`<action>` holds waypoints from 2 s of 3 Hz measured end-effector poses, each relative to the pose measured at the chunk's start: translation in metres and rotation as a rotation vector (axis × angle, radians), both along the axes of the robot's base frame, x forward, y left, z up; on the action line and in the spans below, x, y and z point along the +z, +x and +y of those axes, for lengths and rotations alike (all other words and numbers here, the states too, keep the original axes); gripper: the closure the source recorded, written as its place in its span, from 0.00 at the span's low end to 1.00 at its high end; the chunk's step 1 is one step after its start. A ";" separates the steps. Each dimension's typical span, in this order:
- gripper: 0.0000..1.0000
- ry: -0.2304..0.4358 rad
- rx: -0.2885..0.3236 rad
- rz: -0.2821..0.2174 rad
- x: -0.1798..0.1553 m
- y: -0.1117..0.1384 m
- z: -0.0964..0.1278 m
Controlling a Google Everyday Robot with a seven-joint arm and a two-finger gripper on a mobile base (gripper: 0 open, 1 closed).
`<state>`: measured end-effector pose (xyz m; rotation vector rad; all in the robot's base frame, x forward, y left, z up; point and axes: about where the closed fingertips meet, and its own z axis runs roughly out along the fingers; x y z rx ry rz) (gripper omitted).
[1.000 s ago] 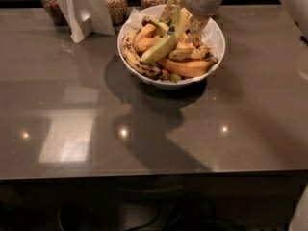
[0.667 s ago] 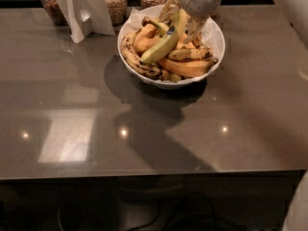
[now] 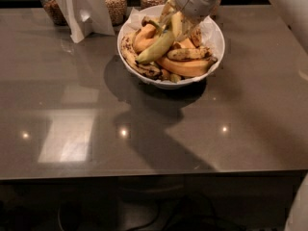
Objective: Pick banana from white bowl
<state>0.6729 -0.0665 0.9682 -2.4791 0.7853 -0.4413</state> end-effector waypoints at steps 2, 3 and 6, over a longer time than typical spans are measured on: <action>1.00 -0.008 -0.001 0.008 0.015 -0.018 0.002; 1.00 0.006 -0.030 0.008 0.036 -0.024 -0.006; 1.00 0.005 -0.038 0.053 0.034 -0.034 -0.002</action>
Offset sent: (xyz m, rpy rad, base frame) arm -0.0289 -0.0036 0.0296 -0.0185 0.0095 -0.0186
